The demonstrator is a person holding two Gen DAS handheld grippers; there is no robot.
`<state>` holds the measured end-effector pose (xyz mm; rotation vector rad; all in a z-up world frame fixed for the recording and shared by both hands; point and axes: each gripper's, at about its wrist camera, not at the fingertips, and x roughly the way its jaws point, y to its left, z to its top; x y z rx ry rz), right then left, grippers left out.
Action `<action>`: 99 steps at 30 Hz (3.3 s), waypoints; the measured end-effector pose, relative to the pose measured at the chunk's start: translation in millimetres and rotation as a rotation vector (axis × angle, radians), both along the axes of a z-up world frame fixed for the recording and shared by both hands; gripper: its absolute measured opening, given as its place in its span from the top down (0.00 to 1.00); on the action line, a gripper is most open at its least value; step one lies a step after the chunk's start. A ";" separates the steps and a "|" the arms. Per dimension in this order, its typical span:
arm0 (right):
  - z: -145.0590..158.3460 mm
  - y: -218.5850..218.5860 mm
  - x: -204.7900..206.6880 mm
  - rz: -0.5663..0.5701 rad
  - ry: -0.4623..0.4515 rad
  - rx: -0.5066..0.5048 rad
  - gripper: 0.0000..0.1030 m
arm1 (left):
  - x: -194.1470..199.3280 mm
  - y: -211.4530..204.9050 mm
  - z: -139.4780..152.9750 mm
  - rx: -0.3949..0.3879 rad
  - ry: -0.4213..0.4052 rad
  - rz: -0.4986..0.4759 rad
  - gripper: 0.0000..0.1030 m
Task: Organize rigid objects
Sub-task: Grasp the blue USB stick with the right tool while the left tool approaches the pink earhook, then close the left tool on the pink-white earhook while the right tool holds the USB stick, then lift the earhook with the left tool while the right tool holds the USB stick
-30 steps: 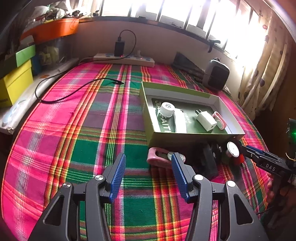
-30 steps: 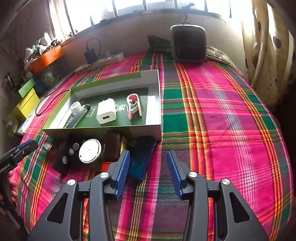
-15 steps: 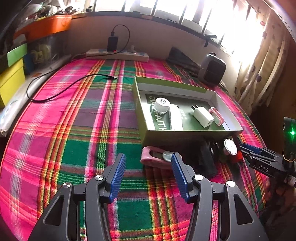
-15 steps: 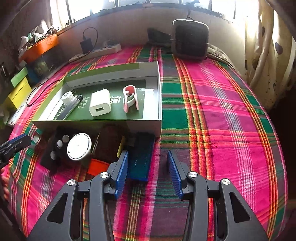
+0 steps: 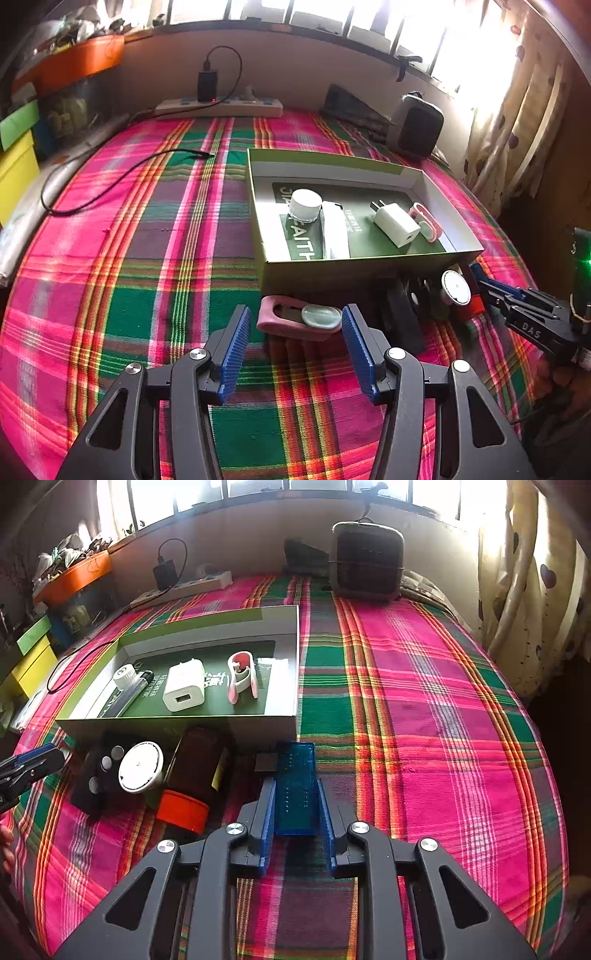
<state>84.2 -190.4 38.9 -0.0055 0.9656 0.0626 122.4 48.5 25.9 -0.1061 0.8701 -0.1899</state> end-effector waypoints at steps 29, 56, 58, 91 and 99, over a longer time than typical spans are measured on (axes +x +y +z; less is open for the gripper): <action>-0.4 -4.2 -3.6 0.047 -0.011 0.072 0.78 | -19.2 4.4 5.4 0.125 0.026 0.107 0.50; -0.4 -7.2 -2.9 0.061 -0.009 0.113 0.78 | -21.1 10.6 -4.4 0.201 0.055 0.195 0.50; -0.4 -7.4 -2.8 0.062 -0.009 0.111 0.78 | -21.6 16.1 -6.8 0.188 0.066 0.202 0.50; -1.5 4.6 -2.1 0.037 -0.008 -0.031 0.78 | 3.4 31.9 -14.0 0.163 0.017 0.160 0.72; -1.3 4.5 -2.1 0.037 -0.008 -0.031 0.78 | 2.1 33.0 -13.6 0.149 0.013 0.154 0.78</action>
